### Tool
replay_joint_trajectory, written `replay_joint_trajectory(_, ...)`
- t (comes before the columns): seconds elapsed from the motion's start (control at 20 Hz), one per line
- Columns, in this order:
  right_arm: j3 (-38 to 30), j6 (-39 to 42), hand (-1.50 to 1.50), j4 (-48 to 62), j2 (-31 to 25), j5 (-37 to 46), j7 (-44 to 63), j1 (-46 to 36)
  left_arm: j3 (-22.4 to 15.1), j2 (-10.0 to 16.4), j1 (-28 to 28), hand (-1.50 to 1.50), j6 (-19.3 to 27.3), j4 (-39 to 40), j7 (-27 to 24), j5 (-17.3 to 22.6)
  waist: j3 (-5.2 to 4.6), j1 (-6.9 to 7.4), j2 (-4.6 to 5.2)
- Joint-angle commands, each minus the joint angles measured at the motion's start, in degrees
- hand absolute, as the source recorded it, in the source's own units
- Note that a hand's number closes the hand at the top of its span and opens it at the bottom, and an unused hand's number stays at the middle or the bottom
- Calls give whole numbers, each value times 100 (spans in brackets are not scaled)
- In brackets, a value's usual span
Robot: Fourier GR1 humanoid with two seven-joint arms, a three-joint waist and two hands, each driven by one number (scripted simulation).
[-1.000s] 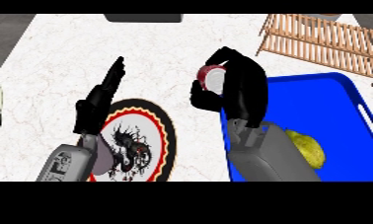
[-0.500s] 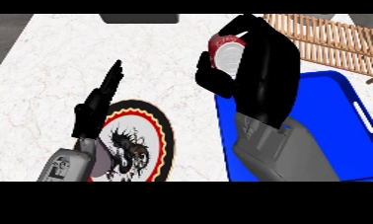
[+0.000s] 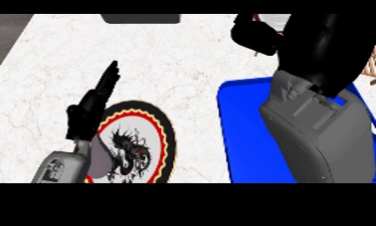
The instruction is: Pick the can from the tray and place it in the tiered shelf
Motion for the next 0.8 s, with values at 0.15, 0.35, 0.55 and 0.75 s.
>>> replay_joint_trajectory(0.15, -1012, 954, 150, 111, -348, -17, 291, -779, -47, -213, -65, 0, 107, 330, -269, -170, 1, -15, 17)
replay_joint_trajectory(0.35, -1500, 1107, 150, 299, -759, -61, -38, -1149, 72, -79, -267, 0, -8, 34, 114, -103, 3, -2, 11)
replay_joint_trajectory(0.55, -1919, 841, 150, 690, -1179, -97, -454, -1233, 166, 18, 35, 0, -166, -97, -70, -5, 4, 42, 16)
replay_joint_trajectory(0.75, -1835, 495, 150, 1283, -1190, 56, -637, -1307, -118, -396, -163, 0, 191, -73, 250, -366, 4, 44, 27)
